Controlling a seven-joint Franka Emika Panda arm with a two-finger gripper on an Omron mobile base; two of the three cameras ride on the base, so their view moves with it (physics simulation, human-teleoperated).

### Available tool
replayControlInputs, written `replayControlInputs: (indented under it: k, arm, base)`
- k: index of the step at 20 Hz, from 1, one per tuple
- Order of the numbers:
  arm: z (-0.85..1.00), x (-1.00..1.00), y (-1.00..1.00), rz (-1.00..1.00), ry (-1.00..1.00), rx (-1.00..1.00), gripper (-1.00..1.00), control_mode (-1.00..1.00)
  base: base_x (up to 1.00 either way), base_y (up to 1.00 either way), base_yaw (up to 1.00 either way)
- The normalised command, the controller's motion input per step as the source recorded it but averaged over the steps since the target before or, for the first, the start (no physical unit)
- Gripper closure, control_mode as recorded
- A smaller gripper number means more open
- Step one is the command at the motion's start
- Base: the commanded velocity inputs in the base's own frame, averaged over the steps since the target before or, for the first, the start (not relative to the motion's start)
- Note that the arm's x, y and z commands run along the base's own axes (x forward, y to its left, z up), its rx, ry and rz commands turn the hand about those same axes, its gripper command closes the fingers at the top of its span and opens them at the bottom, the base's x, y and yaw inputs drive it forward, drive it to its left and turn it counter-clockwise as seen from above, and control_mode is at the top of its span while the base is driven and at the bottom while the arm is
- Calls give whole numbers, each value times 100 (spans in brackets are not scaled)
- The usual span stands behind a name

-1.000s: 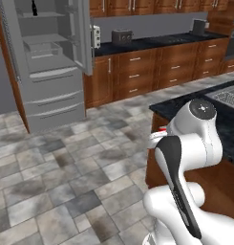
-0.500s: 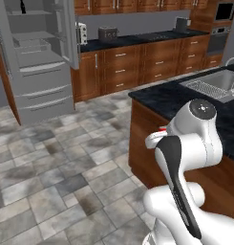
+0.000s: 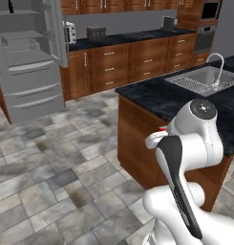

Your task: Open the fridge, grab two sodas, and place both sodas inside the bowl with ice on the dining counter.

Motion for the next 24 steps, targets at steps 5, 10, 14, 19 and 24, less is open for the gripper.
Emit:
replayControlInputs:
  k: [5, 10, 14, 19, 24]
  arm:
    - [0, 0, 0, 0, 0, 0, 100, 100]
    - [0, 0, 0, 0, 0, 0, 100, 100]
    - [0, 0, 0, 0, 0, 0, 100, 100]
    - [0, 0, 0, 0, 0, 0, 100, 100]
    - [0, 0, 0, 0, 0, 0, 100, 100]
  base:
    - [0, -64, -2]
    - [0, -92, 0]
    - [0, -100, 0]
    - [0, -100, 0]
    - [-6, -100, 0]
